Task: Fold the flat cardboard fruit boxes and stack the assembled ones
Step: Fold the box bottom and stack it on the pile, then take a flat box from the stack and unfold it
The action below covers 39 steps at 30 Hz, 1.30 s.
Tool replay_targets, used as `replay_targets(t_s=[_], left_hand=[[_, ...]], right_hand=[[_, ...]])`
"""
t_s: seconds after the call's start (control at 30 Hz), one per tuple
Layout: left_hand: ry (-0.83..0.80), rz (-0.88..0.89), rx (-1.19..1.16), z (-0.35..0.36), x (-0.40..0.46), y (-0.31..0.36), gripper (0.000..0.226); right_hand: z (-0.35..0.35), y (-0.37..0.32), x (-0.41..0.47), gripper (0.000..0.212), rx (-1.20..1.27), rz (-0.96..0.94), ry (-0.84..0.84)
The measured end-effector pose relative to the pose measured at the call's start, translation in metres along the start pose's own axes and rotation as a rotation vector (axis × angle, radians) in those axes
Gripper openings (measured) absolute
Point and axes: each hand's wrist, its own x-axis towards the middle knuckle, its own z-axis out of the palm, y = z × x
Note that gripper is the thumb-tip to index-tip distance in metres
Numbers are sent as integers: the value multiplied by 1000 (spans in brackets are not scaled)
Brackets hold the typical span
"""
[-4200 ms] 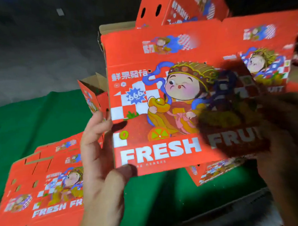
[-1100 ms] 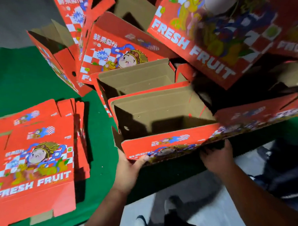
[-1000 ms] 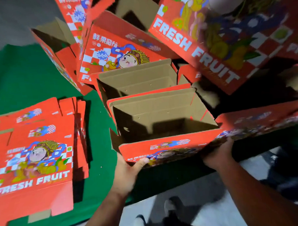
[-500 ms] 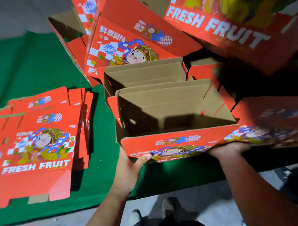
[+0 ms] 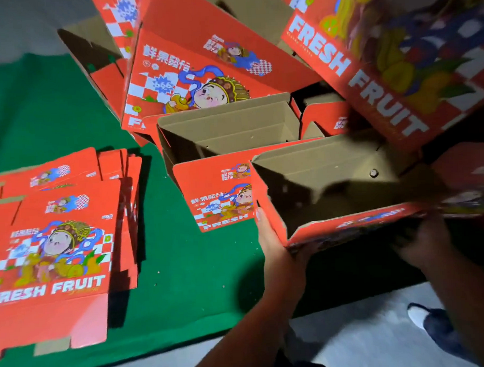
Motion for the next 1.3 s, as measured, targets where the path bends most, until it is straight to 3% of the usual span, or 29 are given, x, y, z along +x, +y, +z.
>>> replay_targets(t_s=[0.17, 0.27, 0.33, 0.4, 0.47, 0.53, 0.6, 0.73, 0.8, 0.87, 0.93, 1.03, 1.2, 1.23, 1.3], left_hand=[[-279, -65, 82, 2, 10, 8, 111], [-531, -115, 344, -14, 19, 21, 109], [-591, -125, 387, -35, 15, 21, 117], [-530, -110, 280, -63, 2, 17, 101], [-367, -148, 134, -91, -14, 9, 73], [-193, -169, 56, -122, -25, 1, 47], [-71, -158, 35, -161, -30, -10, 38], [232, 24, 397, -271, -21, -36, 34], [289, -38, 657, -333, -10, -54, 51], [276, -234, 908, -384, -2, -74, 82], [120, -331, 1135, -416, -3, -96, 100], [-71, -262, 1292, -420, -15, -114, 108], [-520, 74, 1101, -366, -57, -111, 90], [-522, 142, 1049, -365, -64, -109, 88], [-291, 193, 862, -382, -72, -105, 79]], right_hand=[[16, 98, -52, 72, 28, 159, -383], [37, 109, -67, 53, 106, 102, -284], [40, 112, -74, 40, 115, 109, -203], [36, 130, -85, 26, 10, 185, -130], [35, 160, -107, 15, -188, 263, -103], [41, 193, -135, 11, -334, 284, -171], [56, 216, -162, 9, -457, 244, -304], [99, 241, -201, 16, -757, 148, -525], [119, 256, -220, 20, -819, 136, -577], [134, 273, -237, 21, -855, 132, -605], [146, 295, -250, 19, -887, 139, -621], [163, 329, -260, 12, -900, 151, -617], [194, 364, -251, 47, -988, -20, -521], [198, 364, -246, 58, -1098, -129, -451], [199, 361, -236, 88, -1314, -283, -295]])
